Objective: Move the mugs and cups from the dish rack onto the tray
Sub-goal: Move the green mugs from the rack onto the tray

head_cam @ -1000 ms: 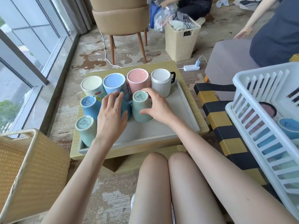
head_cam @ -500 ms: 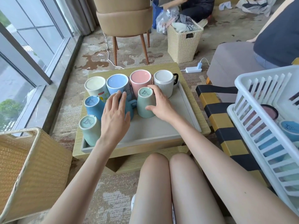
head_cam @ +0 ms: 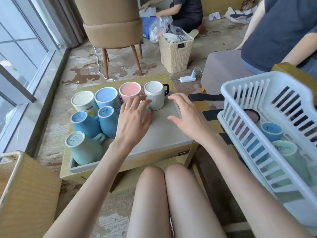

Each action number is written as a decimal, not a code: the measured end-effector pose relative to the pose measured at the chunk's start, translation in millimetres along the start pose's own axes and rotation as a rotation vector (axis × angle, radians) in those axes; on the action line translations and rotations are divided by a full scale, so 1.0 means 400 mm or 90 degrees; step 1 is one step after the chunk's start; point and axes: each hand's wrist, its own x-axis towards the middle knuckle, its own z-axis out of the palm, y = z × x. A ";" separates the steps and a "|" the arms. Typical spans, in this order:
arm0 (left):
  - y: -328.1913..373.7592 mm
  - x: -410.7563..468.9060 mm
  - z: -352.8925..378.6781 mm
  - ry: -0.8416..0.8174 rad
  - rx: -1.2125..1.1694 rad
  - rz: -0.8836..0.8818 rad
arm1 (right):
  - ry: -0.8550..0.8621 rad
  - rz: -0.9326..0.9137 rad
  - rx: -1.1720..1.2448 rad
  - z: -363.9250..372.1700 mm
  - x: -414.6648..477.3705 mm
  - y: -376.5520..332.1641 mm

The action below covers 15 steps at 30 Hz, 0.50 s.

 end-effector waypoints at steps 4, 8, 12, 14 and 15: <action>0.148 0.061 0.033 -0.020 -0.071 0.095 | 0.052 0.071 -0.077 -0.173 -0.112 0.050; 0.319 0.098 0.081 -0.053 -0.148 0.186 | 0.055 0.155 -0.151 -0.331 -0.234 0.094; 0.478 0.112 0.138 -0.096 -0.235 0.260 | 0.026 0.216 -0.190 -0.443 -0.320 0.159; 0.530 0.112 0.172 -0.122 -0.241 0.282 | -0.030 0.277 -0.212 -0.478 -0.338 0.206; 0.546 0.110 0.189 -0.134 -0.242 0.285 | -0.077 0.311 -0.221 -0.490 -0.342 0.229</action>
